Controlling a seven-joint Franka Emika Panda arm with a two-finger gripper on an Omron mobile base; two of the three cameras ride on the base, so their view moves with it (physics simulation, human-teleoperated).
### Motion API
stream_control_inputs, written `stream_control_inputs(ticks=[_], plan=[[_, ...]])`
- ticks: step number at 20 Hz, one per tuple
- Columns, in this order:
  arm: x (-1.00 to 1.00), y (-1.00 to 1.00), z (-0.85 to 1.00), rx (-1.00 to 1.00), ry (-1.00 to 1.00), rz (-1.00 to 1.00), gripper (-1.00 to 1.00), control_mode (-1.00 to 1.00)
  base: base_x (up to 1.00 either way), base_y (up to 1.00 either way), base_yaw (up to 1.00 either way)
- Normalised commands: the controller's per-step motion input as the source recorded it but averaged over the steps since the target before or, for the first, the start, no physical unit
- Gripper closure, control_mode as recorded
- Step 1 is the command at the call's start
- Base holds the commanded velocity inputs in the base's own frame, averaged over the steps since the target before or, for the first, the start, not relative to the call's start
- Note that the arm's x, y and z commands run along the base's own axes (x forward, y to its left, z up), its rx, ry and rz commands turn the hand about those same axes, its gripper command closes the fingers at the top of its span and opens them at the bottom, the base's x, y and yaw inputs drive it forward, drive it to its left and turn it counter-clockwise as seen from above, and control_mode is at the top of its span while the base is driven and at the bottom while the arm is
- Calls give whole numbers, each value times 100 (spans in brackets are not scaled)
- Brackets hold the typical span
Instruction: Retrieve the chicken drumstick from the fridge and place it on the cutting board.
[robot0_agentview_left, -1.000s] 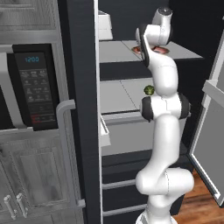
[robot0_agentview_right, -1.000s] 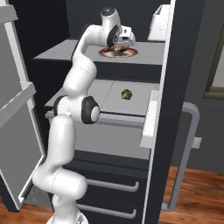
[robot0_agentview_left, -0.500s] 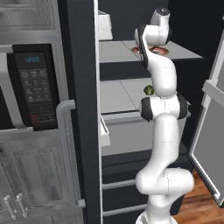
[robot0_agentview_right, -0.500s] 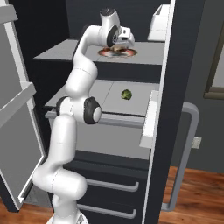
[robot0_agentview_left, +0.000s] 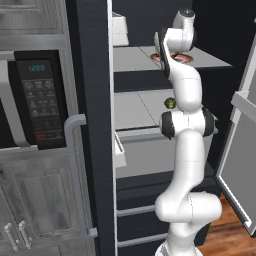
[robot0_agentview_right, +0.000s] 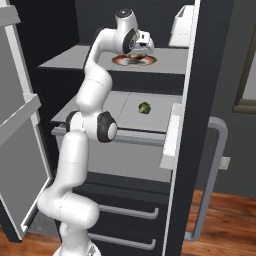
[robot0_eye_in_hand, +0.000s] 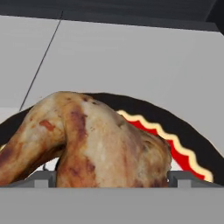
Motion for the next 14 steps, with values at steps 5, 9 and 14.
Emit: stream_control_inputs(ticks=[5,9,14], plan=[[-2,0,2,1,-22,-1,100,-100,0,0,0],[-9,0,0,4,-41,-4,100,-100,0,0,0],[-11,-3,0,9,-34,-4,100,-100,0,0,0]])
